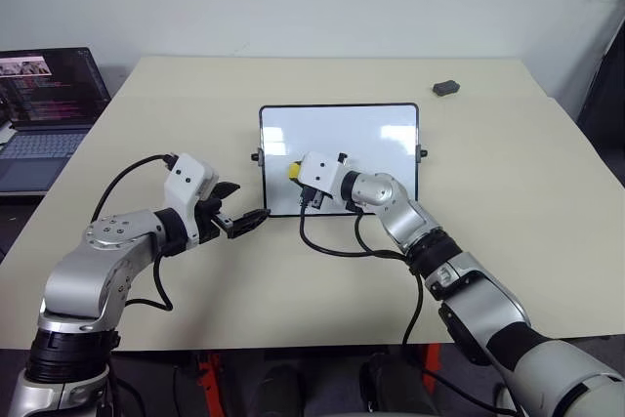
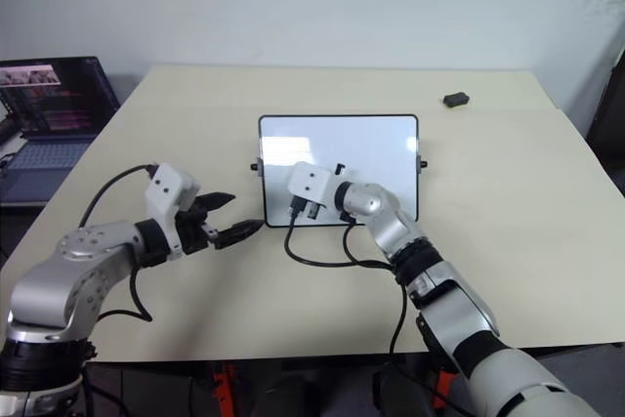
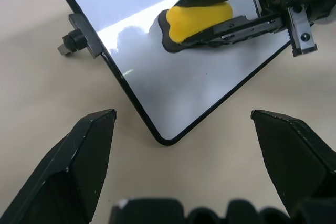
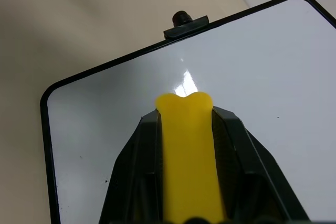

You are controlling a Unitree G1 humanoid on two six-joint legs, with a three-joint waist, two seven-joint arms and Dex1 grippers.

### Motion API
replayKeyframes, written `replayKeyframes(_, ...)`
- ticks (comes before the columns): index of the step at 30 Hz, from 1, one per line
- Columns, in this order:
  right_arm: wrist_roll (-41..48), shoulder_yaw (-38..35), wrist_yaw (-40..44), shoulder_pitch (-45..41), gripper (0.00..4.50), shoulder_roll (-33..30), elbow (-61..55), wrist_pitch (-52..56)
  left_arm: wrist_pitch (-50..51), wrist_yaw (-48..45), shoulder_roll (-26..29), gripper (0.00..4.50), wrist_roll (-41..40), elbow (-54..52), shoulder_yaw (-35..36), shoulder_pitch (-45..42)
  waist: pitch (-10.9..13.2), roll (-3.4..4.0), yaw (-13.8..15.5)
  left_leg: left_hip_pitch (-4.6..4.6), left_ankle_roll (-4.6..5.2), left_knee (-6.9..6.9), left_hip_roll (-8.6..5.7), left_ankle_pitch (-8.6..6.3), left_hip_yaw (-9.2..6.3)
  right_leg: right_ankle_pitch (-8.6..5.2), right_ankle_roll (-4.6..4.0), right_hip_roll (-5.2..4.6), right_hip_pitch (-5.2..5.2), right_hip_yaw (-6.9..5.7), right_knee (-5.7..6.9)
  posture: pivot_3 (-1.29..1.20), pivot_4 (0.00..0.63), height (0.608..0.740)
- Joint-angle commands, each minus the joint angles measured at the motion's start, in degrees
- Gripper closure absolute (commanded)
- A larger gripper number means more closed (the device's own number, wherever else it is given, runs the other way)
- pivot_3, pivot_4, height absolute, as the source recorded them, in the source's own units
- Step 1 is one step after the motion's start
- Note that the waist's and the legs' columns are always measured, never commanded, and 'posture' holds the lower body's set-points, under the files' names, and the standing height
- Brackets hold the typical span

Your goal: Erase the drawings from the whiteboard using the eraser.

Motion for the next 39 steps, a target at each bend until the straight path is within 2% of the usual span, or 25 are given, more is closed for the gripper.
replayKeyframes(1,0.9,-3.4,-5.1,-4.1,3.53,0.6,-2.2,-0.7,-1.0,-0.3,0.9,0.0,0.3,-1.6,0.1,-1.1,0.0,0.0,0.0,-0.39,-0.01,0.03,0.0,0.01,0.0,0.03,0.01,0.0,-0.39,0.0,0.06,0.0,0.15,0.74)
replayKeyframes(6,-0.1,-3.8,-10.4,-5.8,3.53,0.0,4.1,-2.2,-0.7,-0.2,0.7,0.0,0.2,-2.1,0.0,-1.0,0.0,-0.03,0.0,-1.68,-0.07,0.06,0.01,0.04,0.03,0.05,0.01,-0.02,-1.65,0.01,0.0,0.0,0.15,0.74)
replayKeyframes(13,1.0,-2.7,-7.0,-0.7,3.53,-1.0,1.1,-2.4,-0.5,-0.2,0.6,0.0,-0.3,-2.8,0.0,-0.9,0.0,-0.05,0.2,-1.49,-0.05,0.06,-0.02,-0.01,0.06,0.06,0.02,-0.07,-1.41,0.01,-0.03,0.0,0.15,0.74)
replayKeyframes(16,2.0,-4.3,-7.8,1.7,3.53,-1.5,-5.7,-2.6,-1.1,-0.6,0.4,0.0,-0.2,-2.6,-0.3,-1.1,0.0,-0.04,0.3,-1.43,-0.04,0.08,-0.02,0.0,0.02,0.08,0.04,-0.06,-1.38,-0.02,0.05,0.0,0.15,0.74)
replayKeyframes(21,5.3,-7.9,-6.4,8.6,3.53,-2.8,-26.1,5.1,-2.6,-1.9,-0.8,0.0,-2.1,-4.2,0.3,-1.5,0.0,-0.02,0.4,-1.64,-0.04,0.07,-0.02,0.0,0.0,0.07,0.05,-0.05,-1.52,-0.03,-0.01,0.0,0.15,0.74)
replayKeyframes(26,9.1,-16.1,-6.2,23.5,3.53,-6.8,-47.9,21.3,-3.4,-5.3,-2.7,0.0,-6.6,-9.6,-1.4,-1.4,0.0,-0.05,1.4,-2.02,-0.06,0.07,-0.01,-0.02,-0.01,0.02,0.11,-0.06,-1.75,-0.02,-0.18,0.0,0.15,0.74)
replayKeyframes(30,10.1,-20.8,-7.9,35.3,3.53,-8.5,-62.3,29.1,-5.8,-9.9,-1.5,0.0,-5.5,-10.0,-5.8,-2.8,0.0,0.02,1.9,-2.15,-0.06,0.13,-0.06,-0.03,-0.03,0.02,0.11,-0.1,-1.79,-0.02,-0.19,0.0,0.15,0.74)
replayKeyframes(35,8.3,-24.1,-12.2,44.8,3.53,-9.4,-71.8,34.1,-11.9,-17.5,-0.7,0.0,-1.2,-6.0,-13.6,-8.0,0.0,0.06,1.1,-1.68,-0.05,0.09,0.01,0.0,0.05,0.02,0.11,0.07,-1.57,0.05,0.02,0.0,0.15,0.74)
replayKeyframes(39,8.0,-27.9,-15.2,49.0,3.53,-9.7,-72.8,37.1,-16.5,-23.0,-1.7,0.0,2.1,-2.6,-20.0,-12.6,0.0,0.07,1.4,-1.45,-0.05,0.08,0.01,0.0,0.09,-0.01,0.1,0.16,-1.35,0.1,0.01,0.0,0.15,0.74)
